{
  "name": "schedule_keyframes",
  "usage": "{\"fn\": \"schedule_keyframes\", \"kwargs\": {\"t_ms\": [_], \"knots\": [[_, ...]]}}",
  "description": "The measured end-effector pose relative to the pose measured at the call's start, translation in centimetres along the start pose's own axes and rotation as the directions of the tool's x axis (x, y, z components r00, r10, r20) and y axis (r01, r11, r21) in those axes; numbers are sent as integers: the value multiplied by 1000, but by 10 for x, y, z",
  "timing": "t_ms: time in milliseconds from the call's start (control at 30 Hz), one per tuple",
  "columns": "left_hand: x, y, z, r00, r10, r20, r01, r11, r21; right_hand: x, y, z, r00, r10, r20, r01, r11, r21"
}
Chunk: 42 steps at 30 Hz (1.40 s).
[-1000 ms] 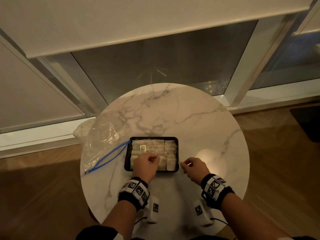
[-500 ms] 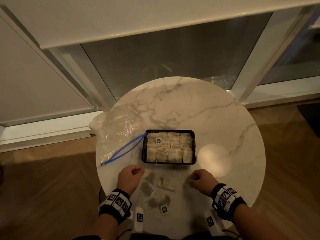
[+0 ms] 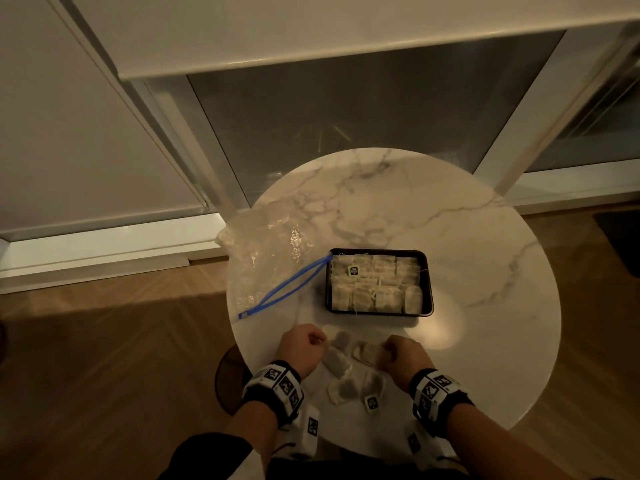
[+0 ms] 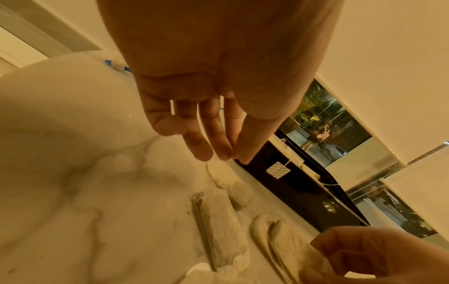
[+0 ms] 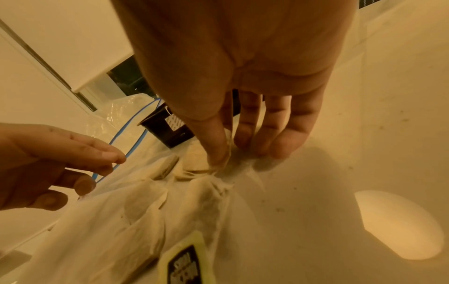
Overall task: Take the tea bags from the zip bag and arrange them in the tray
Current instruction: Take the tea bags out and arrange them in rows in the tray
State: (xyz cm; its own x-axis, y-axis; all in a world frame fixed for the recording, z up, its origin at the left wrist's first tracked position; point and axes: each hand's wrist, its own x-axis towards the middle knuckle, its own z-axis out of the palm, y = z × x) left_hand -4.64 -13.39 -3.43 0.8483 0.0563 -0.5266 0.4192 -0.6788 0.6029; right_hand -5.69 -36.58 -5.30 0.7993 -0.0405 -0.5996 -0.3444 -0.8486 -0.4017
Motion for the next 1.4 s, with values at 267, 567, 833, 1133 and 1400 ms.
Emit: {"fn": "schedule_keyframes", "kwargs": {"t_ms": [267, 567, 833, 1133, 1400], "knots": [[-2, 23, -25, 987, 158, -12, -158, 986, -47, -19, -22, -17, 993, -85, -81, 96, 984, 147], [-5, 76, -44, 915, 385, 121, -378, 923, -75, -29, -71, -77, 949, -271, -163, 310, 898, 313], [4, 119, -49, 863, 493, 114, -489, 870, -61, -30, -95, -131, 843, -408, -351, 500, 835, 231], [15, 146, -44, 883, 457, 110, -438, 884, -161, -17, -85, -160, 847, -408, -342, 490, 849, 200], [26, 159, -30, 893, 445, 60, -430, 886, -171, -2, -71, -171, 845, -416, -335, 496, 844, 203]]}}
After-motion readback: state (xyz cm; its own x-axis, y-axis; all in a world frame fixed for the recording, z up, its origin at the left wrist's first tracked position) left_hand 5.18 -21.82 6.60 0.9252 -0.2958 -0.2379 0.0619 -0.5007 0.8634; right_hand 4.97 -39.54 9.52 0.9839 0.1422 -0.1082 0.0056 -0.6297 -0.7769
